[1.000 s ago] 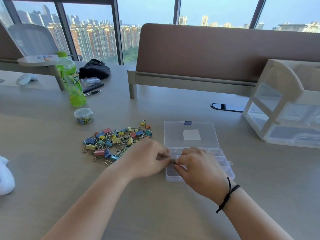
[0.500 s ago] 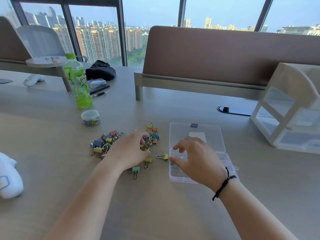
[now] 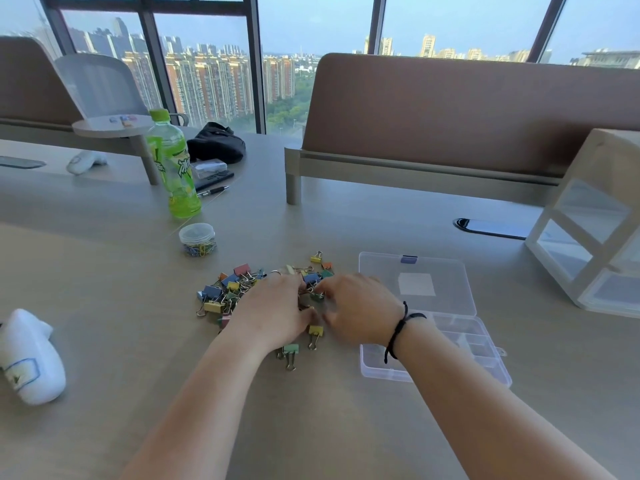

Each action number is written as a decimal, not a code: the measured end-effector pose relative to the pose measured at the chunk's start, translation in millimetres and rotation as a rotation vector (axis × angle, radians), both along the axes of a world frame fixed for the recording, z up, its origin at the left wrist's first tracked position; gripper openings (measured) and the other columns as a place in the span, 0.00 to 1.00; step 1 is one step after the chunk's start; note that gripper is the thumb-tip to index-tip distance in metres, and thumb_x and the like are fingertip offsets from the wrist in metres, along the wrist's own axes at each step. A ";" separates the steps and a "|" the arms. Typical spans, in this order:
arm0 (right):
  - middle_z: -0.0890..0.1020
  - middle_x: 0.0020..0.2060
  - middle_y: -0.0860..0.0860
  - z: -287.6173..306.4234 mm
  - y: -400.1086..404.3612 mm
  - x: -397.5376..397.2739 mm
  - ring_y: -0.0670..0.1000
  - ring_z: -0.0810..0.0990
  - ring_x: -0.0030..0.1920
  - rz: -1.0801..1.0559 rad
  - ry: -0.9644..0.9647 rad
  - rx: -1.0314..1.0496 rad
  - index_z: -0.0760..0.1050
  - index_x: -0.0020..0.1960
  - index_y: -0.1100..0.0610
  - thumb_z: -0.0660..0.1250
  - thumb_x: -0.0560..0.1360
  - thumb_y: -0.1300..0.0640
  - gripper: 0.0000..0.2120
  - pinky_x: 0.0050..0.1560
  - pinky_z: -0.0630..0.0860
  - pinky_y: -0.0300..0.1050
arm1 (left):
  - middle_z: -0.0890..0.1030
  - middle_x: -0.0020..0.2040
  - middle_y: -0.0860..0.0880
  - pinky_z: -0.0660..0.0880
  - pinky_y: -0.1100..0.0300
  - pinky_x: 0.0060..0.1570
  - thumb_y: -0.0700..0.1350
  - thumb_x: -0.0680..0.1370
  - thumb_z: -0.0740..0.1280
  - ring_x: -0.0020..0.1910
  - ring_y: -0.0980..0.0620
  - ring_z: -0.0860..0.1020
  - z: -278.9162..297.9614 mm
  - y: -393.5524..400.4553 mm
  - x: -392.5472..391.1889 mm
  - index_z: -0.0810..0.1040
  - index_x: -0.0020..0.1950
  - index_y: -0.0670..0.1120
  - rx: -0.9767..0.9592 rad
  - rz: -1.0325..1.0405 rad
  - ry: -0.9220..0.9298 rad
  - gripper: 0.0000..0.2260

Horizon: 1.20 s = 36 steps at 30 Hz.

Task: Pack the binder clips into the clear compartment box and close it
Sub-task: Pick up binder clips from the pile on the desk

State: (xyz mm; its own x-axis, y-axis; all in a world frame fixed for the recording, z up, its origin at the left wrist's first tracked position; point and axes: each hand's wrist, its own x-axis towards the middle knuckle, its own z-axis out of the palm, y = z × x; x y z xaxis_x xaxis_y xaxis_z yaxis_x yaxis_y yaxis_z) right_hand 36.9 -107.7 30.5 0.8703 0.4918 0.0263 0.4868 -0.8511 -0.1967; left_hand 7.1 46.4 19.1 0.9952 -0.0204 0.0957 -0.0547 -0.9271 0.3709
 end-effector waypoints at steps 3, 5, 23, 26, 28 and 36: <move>0.79 0.57 0.50 -4.9 0.8 4.3 0.54 0.77 0.57 -0.040 -0.062 -0.058 0.75 0.61 0.47 0.62 0.74 0.51 0.16 0.57 0.66 0.52 | 0.78 0.59 0.49 0.74 0.51 0.59 0.56 0.73 0.71 0.60 0.47 0.76 -1.6 0.7 1.1 0.80 0.59 0.53 0.015 -0.013 -0.014 0.16; 0.78 0.57 0.50 -4.9 1.0 5.3 0.54 0.76 0.58 -0.054 -0.081 -0.074 0.75 0.62 0.46 0.62 0.74 0.49 0.16 0.58 0.64 0.53 | 0.78 0.59 0.49 0.74 0.52 0.60 0.55 0.75 0.71 0.61 0.48 0.76 -3.0 1.5 2.0 0.80 0.59 0.53 0.021 -0.025 -0.033 0.15; 0.81 0.51 0.44 -0.4 -5.7 -2.7 0.50 0.78 0.54 -0.016 -0.010 0.012 0.78 0.56 0.45 0.61 0.73 0.57 0.14 0.62 0.63 0.50 | 0.78 0.45 0.57 0.77 0.54 0.50 0.48 0.73 0.74 0.45 0.53 0.77 2.3 3.6 -1.1 0.78 0.55 0.54 -0.092 -0.087 -0.008 0.12; 0.82 0.50 0.45 0.1 -8.8 -4.0 0.49 0.79 0.54 -0.020 0.007 0.071 0.77 0.58 0.44 0.63 0.73 0.54 0.14 0.63 0.64 0.50 | 0.79 0.48 0.57 0.77 0.53 0.52 0.48 0.75 0.71 0.49 0.52 0.77 2.0 3.3 -1.9 0.78 0.58 0.55 -0.049 -0.097 -0.006 0.12; 0.82 0.49 0.44 1.6 -10.9 -3.8 0.49 0.79 0.53 -0.027 0.024 0.088 0.76 0.60 0.44 0.64 0.74 0.52 0.15 0.62 0.65 0.50 | 0.81 0.54 0.54 0.76 0.52 0.54 0.48 0.77 0.69 0.54 0.49 0.78 1.5 2.4 -2.3 0.78 0.60 0.54 0.007 -0.106 -0.009 0.12; 0.82 0.45 0.42 6.2 -12.1 -3.6 0.47 0.78 0.52 -0.037 0.053 0.110 0.74 0.63 0.43 0.68 0.74 0.49 0.18 0.61 0.65 0.49 | 0.80 0.52 0.51 0.75 0.55 0.53 0.42 0.82 0.61 0.53 0.50 0.78 3.4 1.5 -0.2 0.77 0.66 0.50 -0.098 -0.128 -0.036 0.14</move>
